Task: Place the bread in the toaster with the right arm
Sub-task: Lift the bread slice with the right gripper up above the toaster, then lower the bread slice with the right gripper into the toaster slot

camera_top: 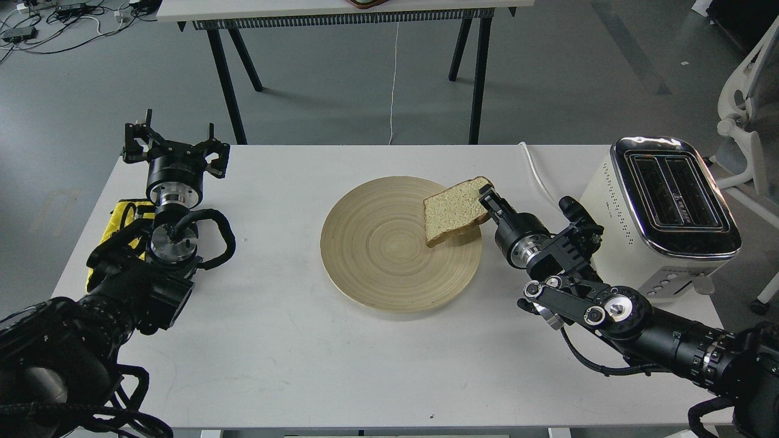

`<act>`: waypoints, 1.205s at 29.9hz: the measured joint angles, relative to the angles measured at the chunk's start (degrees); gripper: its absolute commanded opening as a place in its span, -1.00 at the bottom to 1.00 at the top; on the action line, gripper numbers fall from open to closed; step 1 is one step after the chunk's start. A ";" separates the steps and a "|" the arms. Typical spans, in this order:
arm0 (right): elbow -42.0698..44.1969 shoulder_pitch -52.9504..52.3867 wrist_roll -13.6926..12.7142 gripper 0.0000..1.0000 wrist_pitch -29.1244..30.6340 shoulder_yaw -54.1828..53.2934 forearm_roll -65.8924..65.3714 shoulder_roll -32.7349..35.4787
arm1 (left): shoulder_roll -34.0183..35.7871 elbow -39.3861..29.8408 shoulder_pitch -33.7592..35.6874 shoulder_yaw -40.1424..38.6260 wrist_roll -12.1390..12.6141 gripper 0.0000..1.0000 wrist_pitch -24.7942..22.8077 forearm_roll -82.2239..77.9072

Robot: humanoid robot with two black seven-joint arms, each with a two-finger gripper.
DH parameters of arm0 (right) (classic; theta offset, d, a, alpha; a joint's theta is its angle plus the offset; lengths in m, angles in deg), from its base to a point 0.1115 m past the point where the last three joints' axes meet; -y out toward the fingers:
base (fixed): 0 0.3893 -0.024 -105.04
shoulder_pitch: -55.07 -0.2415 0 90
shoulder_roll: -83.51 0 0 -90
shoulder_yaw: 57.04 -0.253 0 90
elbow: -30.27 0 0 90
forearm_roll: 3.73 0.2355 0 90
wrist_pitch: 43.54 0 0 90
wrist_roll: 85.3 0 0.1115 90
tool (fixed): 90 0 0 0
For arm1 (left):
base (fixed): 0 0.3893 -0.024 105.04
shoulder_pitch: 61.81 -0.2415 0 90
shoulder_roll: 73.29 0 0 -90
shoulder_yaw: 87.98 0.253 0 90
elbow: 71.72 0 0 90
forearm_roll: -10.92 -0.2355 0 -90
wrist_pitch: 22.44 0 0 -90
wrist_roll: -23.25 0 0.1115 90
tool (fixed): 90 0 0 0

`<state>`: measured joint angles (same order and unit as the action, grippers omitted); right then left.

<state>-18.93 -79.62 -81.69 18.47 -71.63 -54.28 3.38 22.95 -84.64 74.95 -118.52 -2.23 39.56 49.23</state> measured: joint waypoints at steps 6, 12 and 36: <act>-3.93 -4.66 -0.27 -0.83 -0.01 -1.84 -0.05 6.52 | 0.00 -0.01 0.00 0.04 0.00 1.00 0.00 -0.01; -10.01 -7.61 -0.47 -0.83 -0.02 -1.95 0.02 17.38 | 0.00 0.01 -0.01 0.02 0.00 1.00 0.00 0.00; -29.56 -6.68 3.69 -0.85 0.00 8.50 -4.11 56.41 | -0.01 0.00 0.00 0.05 -0.01 1.00 0.00 0.03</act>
<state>-48.49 -86.30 -78.00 18.47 -63.13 -58.39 59.78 22.95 -84.64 74.95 -118.48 -2.23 39.56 49.26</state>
